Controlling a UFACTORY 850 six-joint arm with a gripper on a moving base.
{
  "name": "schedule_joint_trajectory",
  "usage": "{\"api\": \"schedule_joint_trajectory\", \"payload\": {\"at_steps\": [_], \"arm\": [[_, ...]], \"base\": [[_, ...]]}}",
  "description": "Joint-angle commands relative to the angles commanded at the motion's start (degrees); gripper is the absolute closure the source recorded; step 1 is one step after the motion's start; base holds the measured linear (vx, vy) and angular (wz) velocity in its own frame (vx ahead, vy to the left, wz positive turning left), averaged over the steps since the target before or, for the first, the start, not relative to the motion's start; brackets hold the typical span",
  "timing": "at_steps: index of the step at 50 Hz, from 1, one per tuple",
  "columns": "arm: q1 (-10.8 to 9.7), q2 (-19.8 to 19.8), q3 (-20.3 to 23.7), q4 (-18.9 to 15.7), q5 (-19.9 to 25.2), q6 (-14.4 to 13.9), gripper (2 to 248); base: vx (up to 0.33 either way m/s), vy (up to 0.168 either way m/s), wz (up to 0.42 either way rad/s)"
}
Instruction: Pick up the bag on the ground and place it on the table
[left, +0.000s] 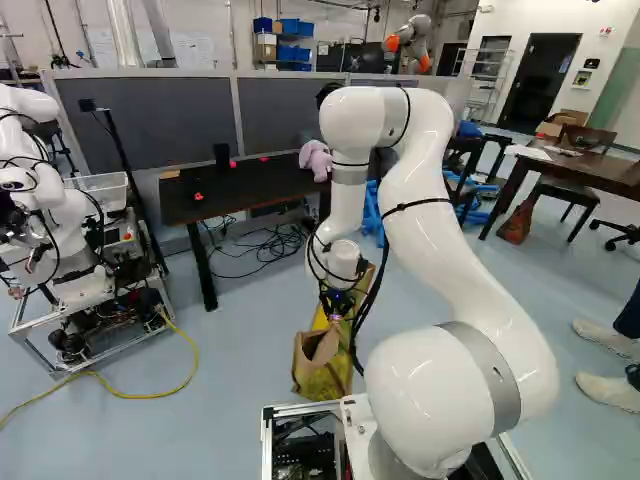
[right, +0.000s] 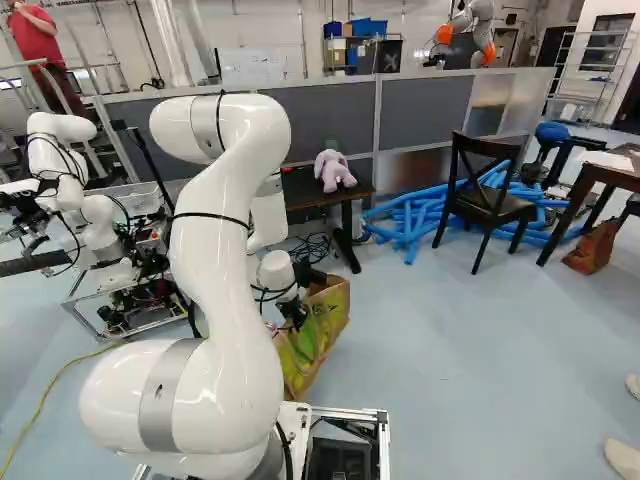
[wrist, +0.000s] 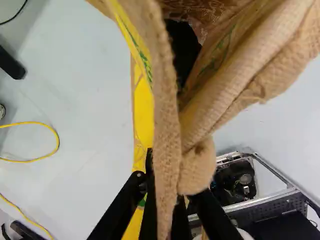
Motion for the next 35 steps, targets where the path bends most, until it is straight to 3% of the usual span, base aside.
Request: {"api": "schedule_joint_trajectory", "payload": {"at_steps": [11,35], "arm": [[-0.3,2.7,1.7,-1.6,-0.6,0.0,229],[-3.9,8.5,4.0,-3.7,-3.6,0.0,229]], "base": [[0.000,0.000,0.000],[0.000,0.000,0.000]]}}
